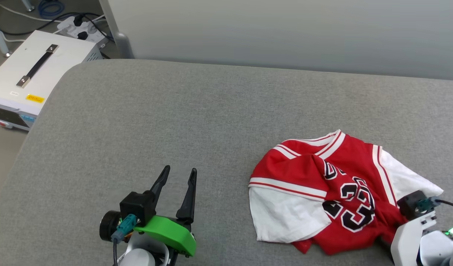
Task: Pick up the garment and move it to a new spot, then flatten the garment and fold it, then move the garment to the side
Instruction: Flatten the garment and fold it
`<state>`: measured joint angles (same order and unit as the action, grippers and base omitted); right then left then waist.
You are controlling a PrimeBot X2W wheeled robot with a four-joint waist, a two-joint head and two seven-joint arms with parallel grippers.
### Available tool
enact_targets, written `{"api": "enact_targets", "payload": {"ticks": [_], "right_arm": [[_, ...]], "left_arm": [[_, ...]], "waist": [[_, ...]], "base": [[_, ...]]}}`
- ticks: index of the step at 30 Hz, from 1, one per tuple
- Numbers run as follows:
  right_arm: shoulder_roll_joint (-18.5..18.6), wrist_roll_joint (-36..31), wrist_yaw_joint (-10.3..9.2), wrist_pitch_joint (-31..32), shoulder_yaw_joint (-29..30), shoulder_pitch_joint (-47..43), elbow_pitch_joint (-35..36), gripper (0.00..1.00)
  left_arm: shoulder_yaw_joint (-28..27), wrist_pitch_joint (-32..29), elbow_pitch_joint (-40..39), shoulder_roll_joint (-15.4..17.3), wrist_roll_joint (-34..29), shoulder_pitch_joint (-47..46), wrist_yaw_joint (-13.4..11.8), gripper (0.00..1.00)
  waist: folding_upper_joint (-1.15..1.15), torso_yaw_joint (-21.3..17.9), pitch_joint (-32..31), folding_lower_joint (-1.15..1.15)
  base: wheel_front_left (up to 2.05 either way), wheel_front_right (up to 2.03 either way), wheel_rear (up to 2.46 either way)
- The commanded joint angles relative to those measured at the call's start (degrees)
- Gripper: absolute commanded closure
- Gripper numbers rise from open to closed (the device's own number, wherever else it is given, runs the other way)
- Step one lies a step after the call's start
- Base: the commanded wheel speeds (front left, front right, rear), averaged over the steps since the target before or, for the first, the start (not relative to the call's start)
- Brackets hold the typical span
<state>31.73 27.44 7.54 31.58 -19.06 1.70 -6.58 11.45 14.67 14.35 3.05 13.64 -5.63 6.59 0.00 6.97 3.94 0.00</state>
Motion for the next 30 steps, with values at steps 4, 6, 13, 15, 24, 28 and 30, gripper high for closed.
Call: {"api": "enact_targets", "payload": {"ticks": [4, 6, 13, 15, 24, 28, 30], "right_arm": [[-2.85, -2.76, -0.05, -8.43, 4.95, -1.01, 3.93, 0.00], [-3.98, -3.90, -0.05, -12.46, 7.35, -1.77, 5.82, 0.00], [-12.56, -7.15, -0.05, -31.42, 17.61, -4.36, 10.27, 0.00], [-14.65, -7.98, -0.05, -35.08, 18.76, -5.30, 10.87, 0.00], [-18.27, -12.02, -0.05, -39.58, 19.68, -6.88, 12.93, 0.00], [-18.72, -12.94, -0.05, -39.22, 19.64, -6.68, 13.85, 0.00], [-19.37, -13.22, -0.05, -38.67, 19.62, -6.41, 14.21, 0.00]], "left_arm": [[0.85, 0.33, 0.59, -0.16, -0.43, 0.69, 0.40, 0.00], [1.74, 0.33, 0.82, -0.16, -0.20, 1.00, 0.48, 0.00], [4.40, 0.33, 0.57, -0.17, 0.96, 2.38, 0.63, 0.00], [5.06, 0.33, 0.25, -0.17, 1.60, 2.66, 0.62, 0.00], [9.58, -13.71, -3.37, -0.16, 4.10, 2.39, -0.03, 0.00], [12.34, -27.26, -7.39, 0.43, 4.33, 1.86, -1.22, 0.00], [14.28, -38.06, -9.55, 1.07, 4.62, 1.81, -2.08, 0.00]], "waist": [[0.00, -1.27, -1.09, 0.00], [0.00, -1.61, -1.39, 0.00], [0.00, -2.82, -1.67, 0.00], [0.00, -3.09, -1.65, 0.00], [0.00, -4.68, -0.24, 0.00], [0.00, -5.52, 0.73, 0.00], [0.00, -6.52, 1.55, 0.00]], "base": [[0.00, 0.00, 0.00], [0.00, 0.00, 0.00], [0.00, 0.00, 0.00], [0.00, 0.00, 0.00], [0.00, 0.00, 0.00], [0.00, 0.00, 0.00], [0.00, 0.00, 0.00]]}}
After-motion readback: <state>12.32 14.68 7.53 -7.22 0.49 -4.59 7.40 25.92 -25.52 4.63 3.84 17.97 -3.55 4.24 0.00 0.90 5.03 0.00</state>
